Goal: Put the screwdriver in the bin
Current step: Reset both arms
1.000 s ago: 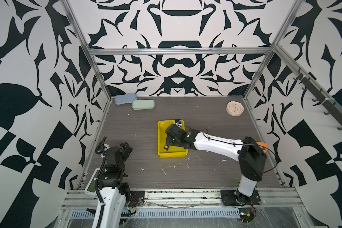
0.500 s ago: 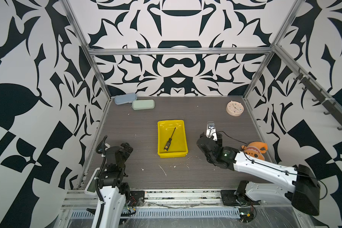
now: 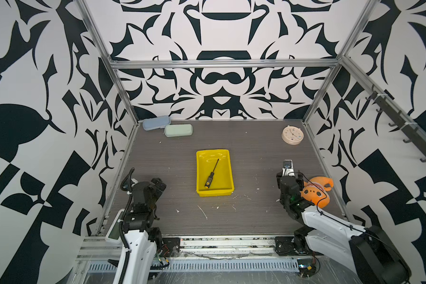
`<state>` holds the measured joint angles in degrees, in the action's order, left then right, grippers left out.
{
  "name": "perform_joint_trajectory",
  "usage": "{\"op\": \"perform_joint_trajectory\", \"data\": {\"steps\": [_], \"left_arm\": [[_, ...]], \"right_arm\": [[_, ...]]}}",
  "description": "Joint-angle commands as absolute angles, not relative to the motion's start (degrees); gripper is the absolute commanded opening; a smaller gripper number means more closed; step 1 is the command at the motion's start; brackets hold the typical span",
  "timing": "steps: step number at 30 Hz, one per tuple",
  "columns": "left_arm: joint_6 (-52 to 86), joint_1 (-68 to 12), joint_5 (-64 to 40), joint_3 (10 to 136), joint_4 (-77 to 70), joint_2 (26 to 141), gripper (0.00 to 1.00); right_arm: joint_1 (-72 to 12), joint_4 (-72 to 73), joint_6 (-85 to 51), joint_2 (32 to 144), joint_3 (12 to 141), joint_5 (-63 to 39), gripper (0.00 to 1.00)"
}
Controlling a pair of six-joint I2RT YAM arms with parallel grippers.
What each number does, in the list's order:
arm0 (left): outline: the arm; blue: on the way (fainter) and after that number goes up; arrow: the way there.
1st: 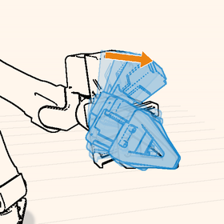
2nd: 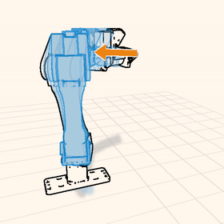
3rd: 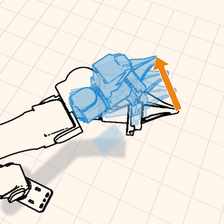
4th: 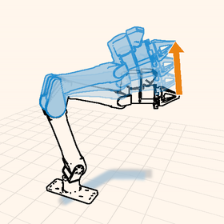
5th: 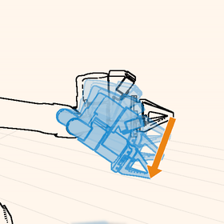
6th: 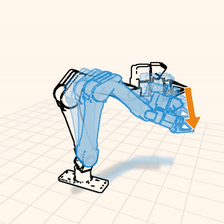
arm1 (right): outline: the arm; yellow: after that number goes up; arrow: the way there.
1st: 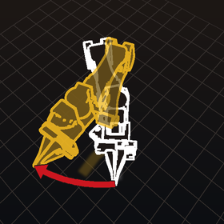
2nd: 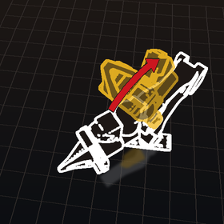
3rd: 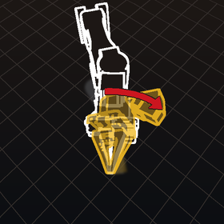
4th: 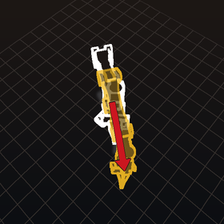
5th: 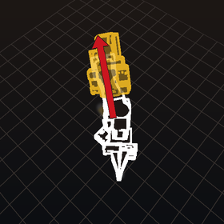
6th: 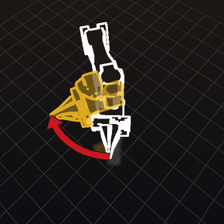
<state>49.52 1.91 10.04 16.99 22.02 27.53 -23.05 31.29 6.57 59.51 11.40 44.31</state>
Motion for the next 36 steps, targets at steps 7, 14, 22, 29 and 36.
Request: {"op": "perform_joint_trajectory", "data": {"steps": [7, 14, 22, 29, 36], "left_arm": [[49.57, 1.92, 9.98, 17.23, 21.64, 28.21, 0.99], [49.58, 1.91, 9.95, 17.23, 21.57, 28.11, 0.99], [51.01, 1.92, 11.34, 16.61, 20.89, 28.33, 0.99], [53.99, 1.89, 12.58, 13.72, 13.40, 31.55, 0.99], [53.81, 1.93, 21.95, 19.34, 5.11, 36.96, 0.99]], "right_arm": [[-22.06, 48.86, 9.74, 71.49, 13.18, 39.64, 0.99], [-21.27, 56.46, 6.99, 81.31, 16.25, 38.23, 0.99], [-16.51, 56.56, 4.41, 86.93, 18.97, 35.22, 0.99], [-9.29, 63.74, 1.03, 91.47, 17.06, 26.50, 1.00], [-9.97, 57.12, 0.63, 89.42, 18.35, 23.38, 1.00]]}}
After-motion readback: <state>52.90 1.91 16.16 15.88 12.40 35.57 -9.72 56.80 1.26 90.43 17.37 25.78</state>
